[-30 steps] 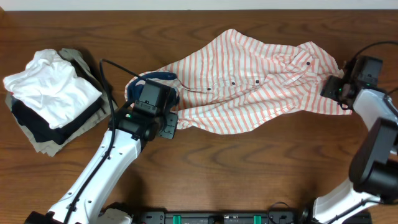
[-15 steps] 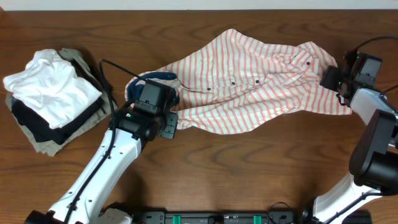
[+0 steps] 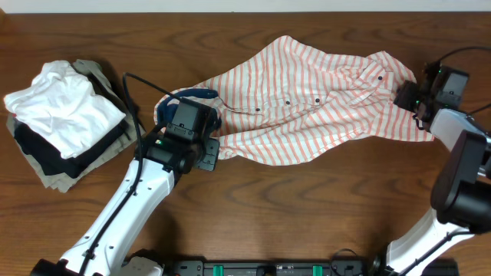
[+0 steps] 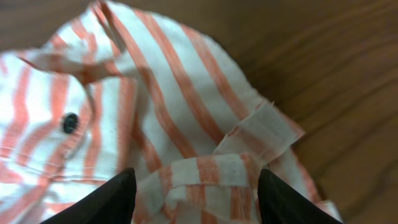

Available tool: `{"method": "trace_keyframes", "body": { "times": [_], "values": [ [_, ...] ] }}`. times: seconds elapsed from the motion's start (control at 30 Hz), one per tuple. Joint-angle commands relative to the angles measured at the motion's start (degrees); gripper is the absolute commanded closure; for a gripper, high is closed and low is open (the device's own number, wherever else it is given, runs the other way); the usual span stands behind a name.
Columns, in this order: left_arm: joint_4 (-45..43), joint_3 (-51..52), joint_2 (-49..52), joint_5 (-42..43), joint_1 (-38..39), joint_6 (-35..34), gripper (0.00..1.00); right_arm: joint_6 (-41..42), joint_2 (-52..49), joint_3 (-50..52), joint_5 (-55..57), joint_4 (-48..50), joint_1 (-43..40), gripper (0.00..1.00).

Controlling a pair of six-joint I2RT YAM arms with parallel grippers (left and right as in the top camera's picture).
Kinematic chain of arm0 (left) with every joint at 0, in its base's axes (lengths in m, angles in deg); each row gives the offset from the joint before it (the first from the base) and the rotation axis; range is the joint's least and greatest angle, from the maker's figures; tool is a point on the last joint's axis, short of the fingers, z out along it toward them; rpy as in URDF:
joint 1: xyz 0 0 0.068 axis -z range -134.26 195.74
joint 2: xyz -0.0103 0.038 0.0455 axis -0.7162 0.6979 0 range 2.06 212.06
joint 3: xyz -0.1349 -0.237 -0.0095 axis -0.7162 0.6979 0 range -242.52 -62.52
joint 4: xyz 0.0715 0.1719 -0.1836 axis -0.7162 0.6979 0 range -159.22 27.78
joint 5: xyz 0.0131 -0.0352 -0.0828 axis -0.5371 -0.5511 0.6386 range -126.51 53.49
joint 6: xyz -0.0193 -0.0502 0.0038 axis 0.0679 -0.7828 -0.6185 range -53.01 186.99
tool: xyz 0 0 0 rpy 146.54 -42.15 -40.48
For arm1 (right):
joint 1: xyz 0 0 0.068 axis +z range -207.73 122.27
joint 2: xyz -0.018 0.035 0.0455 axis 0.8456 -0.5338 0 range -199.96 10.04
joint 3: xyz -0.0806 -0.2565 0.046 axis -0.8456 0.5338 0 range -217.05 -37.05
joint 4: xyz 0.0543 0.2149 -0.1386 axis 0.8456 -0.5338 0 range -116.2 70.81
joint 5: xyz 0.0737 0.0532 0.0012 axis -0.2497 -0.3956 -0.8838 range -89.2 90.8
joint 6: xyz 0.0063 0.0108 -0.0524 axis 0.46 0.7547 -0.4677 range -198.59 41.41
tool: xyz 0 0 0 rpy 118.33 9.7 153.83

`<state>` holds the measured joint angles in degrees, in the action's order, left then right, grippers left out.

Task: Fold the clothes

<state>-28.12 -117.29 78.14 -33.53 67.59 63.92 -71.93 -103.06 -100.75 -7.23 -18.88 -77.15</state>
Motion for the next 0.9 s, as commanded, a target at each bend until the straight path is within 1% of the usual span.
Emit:
{"method": "trace_keyframes", "body": {
  "times": [0.0,0.03,0.1,0.13,0.17,0.2,0.23,0.43,0.5,0.7,0.87],
  "values": [
    [0.0,0.1,0.3,-0.9,-0.3,-0.7,0.94,1.3,-2.2,-0.4,-0.4,0.8,0.3,0.39],
    [0.0,0.1,0.3,-0.9,-0.3,-0.7,0.94,1.5,-2.4,-0.4,-0.3,1.1,0.3,0.39],
    [-0.1,0.1,0.3,-0.9,-0.3,-0.7,0.94,1.5,-2.4,-0.4,-0.3,1.3,0.3,0.46],
    [-0.2,0.1,0.3,-0.9,-0.3,-0.7,0.94,1.5,-2.3,-0.4,-0.3,1.6,0.3,0.57],
    [-0.2,0.1,0.3,-0.9,-0.3,-0.7,0.94,1.5,-2.3,-0.4,-0.3,1.8,0.3,0.75],
    [-0.2,0.1,0.3,-0.9,-0.3,-0.7,0.94,1.5,-2.3,-0.5,-0.2,2.0,0.3,0.96],
    [-0.2,0.1,0.3,-0.9,-0.3,-0.7,0.94,2.1,-2.3,-0.5,0.3,1.9,0.3,0.99],
    [0.4,0.1,-0.8,-1.2,-0.5,-0.7,0.94,2.7,1.2,-1.7,1.8,-0.4,-1.6,0.99],
    [0.2,0.1,-2.1,-1.2,-1.5,-0.7,0.94,2.7,3.2,-2.9,1.8,-3.1,-2.9,0.99],
    [-1.4,0.1,-6.5,-1.0,-7.5,-2.2,0.94,2.5,10.0,-6.7,1.8,-17.3,-6.7,0.99],
    [-2.8,0.1,-8.5,-0.9,-9.5,-2.2,0.94,2.5,15.5,-6.9,1.8,-27.6,-8.7,0.99]
  ]
}}
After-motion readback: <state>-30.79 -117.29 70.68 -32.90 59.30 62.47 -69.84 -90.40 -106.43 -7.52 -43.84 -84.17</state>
